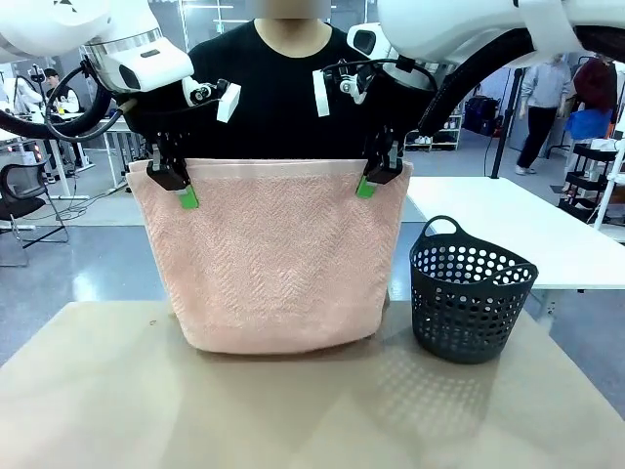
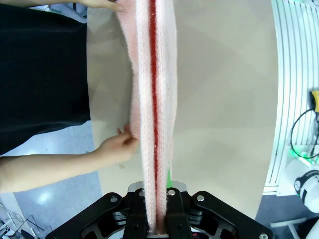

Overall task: Fold the towel.
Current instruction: Release the end of the 100 cm Hotel Towel you were holding.

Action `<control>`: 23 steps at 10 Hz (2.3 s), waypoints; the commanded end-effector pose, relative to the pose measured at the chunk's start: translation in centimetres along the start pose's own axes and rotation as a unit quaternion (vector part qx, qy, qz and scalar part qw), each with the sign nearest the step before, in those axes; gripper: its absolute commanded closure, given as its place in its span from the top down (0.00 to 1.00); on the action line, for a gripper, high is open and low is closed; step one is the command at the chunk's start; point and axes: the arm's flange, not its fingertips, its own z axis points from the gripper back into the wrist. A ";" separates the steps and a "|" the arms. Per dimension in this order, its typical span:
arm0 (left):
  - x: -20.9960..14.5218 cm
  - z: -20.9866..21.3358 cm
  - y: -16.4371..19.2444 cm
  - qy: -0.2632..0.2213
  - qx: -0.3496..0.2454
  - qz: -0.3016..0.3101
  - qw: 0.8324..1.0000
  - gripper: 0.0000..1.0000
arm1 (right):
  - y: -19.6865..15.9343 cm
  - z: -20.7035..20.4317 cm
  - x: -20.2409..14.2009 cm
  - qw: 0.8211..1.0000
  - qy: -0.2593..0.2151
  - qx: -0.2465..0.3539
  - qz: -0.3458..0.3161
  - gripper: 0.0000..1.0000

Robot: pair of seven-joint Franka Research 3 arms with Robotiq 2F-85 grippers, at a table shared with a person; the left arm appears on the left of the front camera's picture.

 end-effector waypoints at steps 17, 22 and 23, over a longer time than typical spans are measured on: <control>0.0 0.3 0.2 -0.001 0.002 -0.001 1.000 0.00 | -0.1 0.1 -0.2 1.000 0.000 -0.001 0.002 0.00; 0.0 0.3 0.2 -0.001 0.002 -0.001 1.000 0.00 | -0.1 0.1 -0.2 1.000 0.000 -0.001 0.002 0.00; 0.0 0.3 0.2 -0.001 0.002 -0.001 1.000 0.00 | -0.1 0.1 -0.2 1.000 0.000 -0.001 0.002 0.00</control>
